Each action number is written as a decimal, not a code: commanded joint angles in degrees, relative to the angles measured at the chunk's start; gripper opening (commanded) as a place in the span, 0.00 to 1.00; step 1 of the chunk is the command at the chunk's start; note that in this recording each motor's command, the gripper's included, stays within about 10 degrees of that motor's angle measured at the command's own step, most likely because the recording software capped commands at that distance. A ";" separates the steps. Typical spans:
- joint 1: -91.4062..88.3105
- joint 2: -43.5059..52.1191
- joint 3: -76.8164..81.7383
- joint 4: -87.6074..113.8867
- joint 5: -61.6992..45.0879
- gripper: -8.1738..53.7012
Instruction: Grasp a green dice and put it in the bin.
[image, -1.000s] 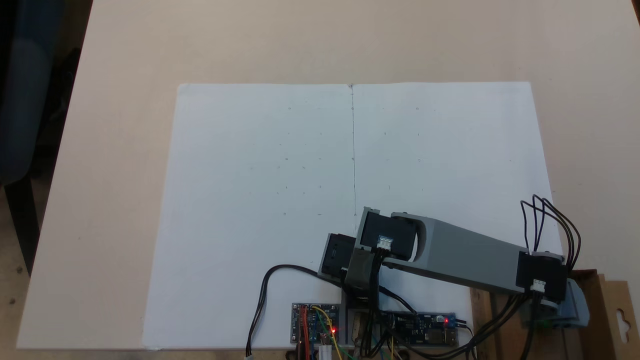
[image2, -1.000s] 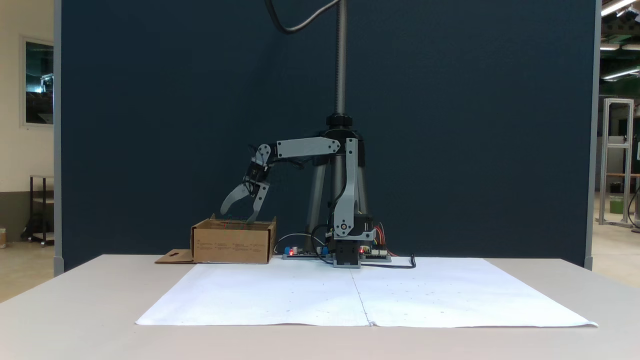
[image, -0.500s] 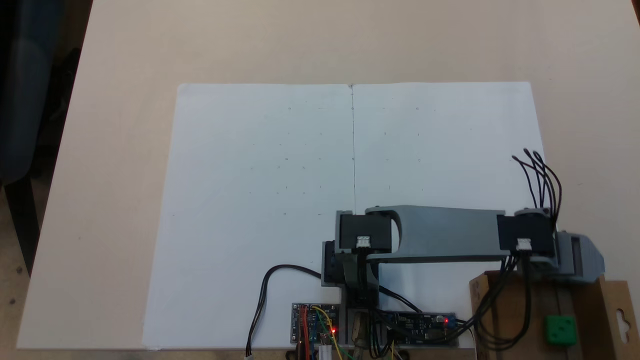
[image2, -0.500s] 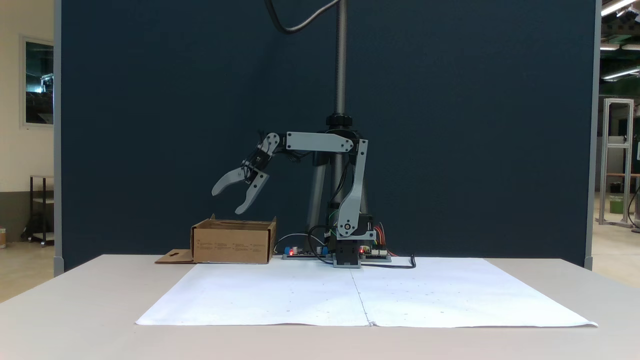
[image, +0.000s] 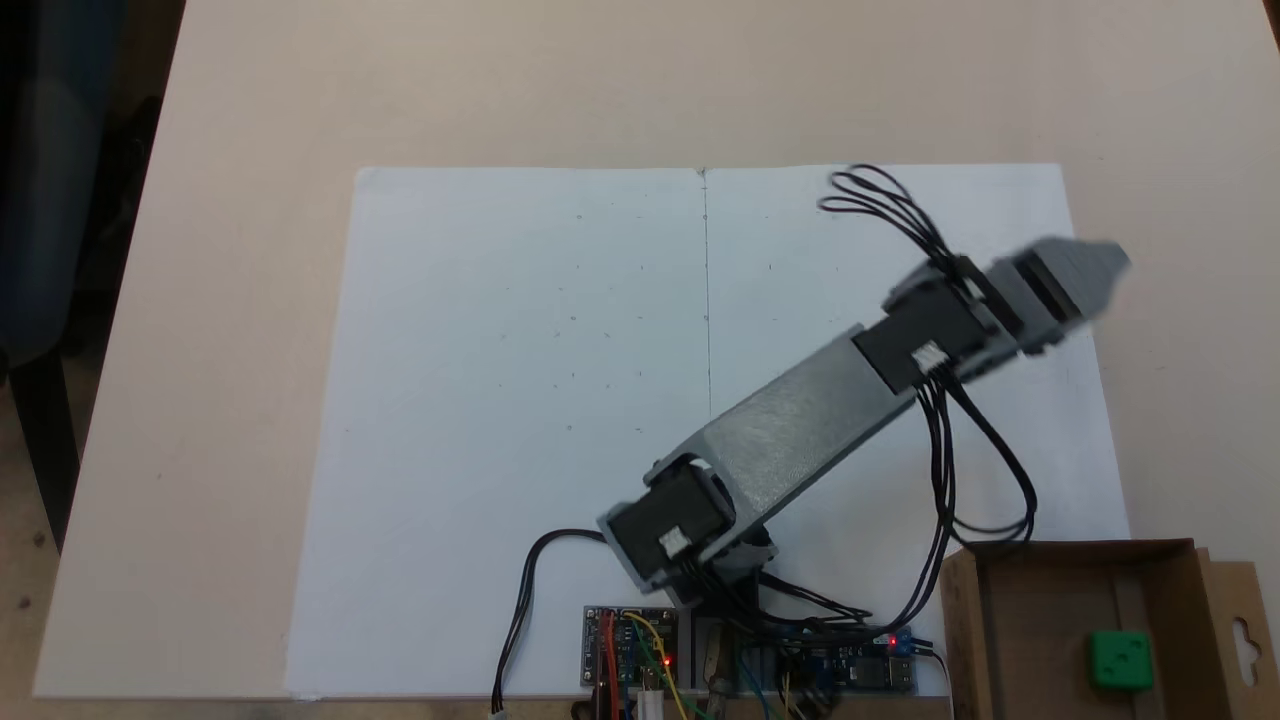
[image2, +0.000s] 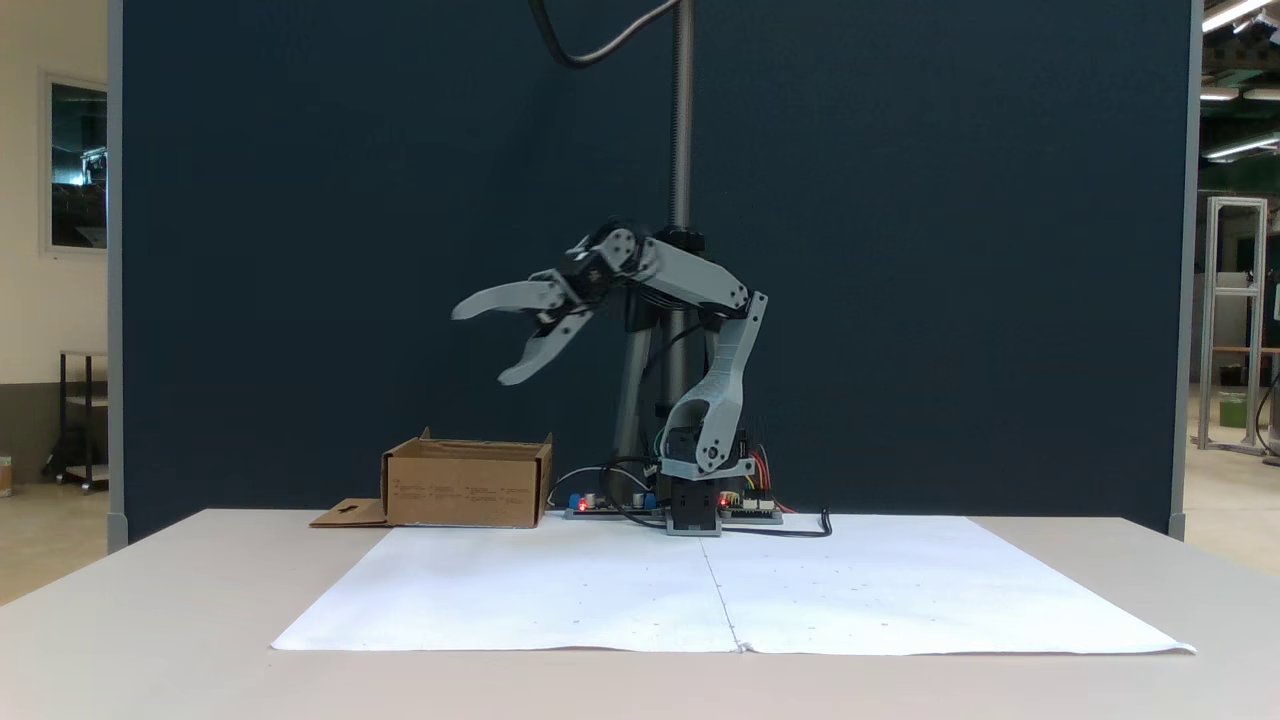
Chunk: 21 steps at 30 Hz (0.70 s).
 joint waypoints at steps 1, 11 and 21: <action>-5.54 2.37 -2.99 -1.93 2.99 0.85; -29.88 2.46 2.37 -5.98 2.90 0.85; -45.53 9.67 20.83 -23.47 2.29 0.85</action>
